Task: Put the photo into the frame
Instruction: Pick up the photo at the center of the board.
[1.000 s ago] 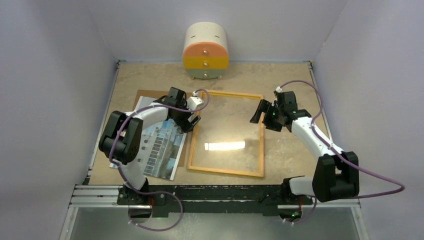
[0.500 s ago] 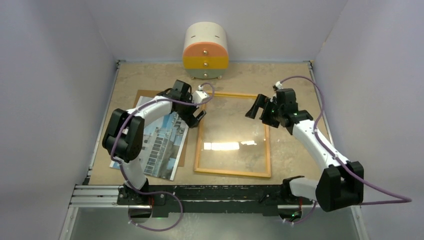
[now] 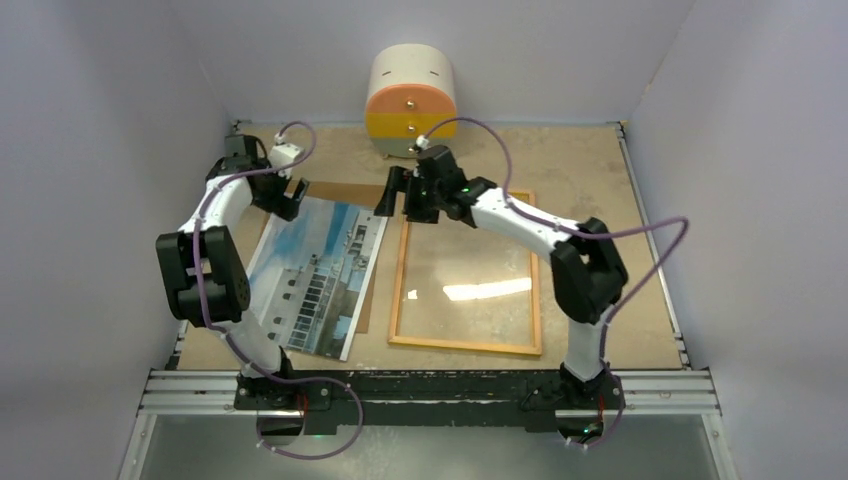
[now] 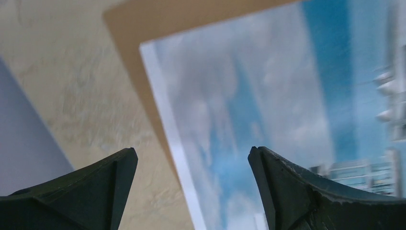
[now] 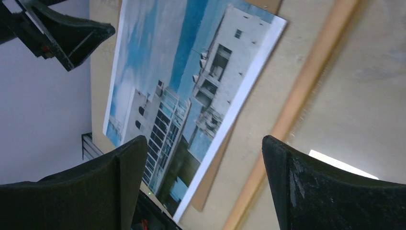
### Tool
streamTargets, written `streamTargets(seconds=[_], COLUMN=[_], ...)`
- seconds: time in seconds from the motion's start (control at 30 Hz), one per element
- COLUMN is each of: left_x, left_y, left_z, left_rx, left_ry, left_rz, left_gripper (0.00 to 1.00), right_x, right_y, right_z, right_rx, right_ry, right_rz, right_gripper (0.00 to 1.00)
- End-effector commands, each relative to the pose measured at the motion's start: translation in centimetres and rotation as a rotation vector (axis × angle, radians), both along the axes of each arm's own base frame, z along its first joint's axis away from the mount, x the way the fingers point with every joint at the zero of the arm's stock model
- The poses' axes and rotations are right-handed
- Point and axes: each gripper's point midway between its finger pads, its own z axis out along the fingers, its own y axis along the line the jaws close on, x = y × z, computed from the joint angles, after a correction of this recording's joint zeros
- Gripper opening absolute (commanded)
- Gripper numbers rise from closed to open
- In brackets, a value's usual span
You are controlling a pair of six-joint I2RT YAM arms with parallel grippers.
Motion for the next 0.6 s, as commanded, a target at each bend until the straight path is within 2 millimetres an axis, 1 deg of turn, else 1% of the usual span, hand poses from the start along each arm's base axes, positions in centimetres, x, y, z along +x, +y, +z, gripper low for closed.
streamTargets(seconds=[0.0, 0.07, 0.13, 0.23, 0.33, 0.43, 0.57], left_x=[-2.1, -2.7, -3.1, -3.7, -4.3, -4.7, -5.0], left_y=[5.4, 6.9, 7.6, 7.5, 7.4, 7.2, 6.9], left_z=[-2.2, -3.3, -4.2, -5.7, -6.6, -7.4, -7.7], left_rx=[0.168, 0.229, 0.267, 0.269, 0.267, 0.259, 0.247], left_ry=[0.033, 0.038, 0.035, 0.048, 0.067, 0.084, 0.092], left_rz=[0.056, 0.087, 0.103, 0.102, 0.100, 0.091, 0.083], left_gripper=[0.95, 0.95, 0.94, 0.94, 0.94, 0.94, 0.94], right_x=[1.6, 2.1, 2.7, 3.4, 3.7, 4.0, 4.5], right_y=[4.2, 5.4, 6.0, 6.2, 6.5, 6.7, 6.6], right_z=[-0.7, -2.0, -3.3, -4.9, -5.9, -6.9, -8.3], right_rx=[0.037, 0.031, 0.016, -0.001, 0.003, -0.014, -0.044], right_ry=[0.018, 0.035, 0.044, 0.053, 0.071, 0.089, 0.101], right_rz=[-0.015, -0.022, -0.039, -0.069, -0.089, -0.096, -0.112], right_gripper=[0.90, 0.89, 0.89, 0.88, 0.88, 0.88, 0.88])
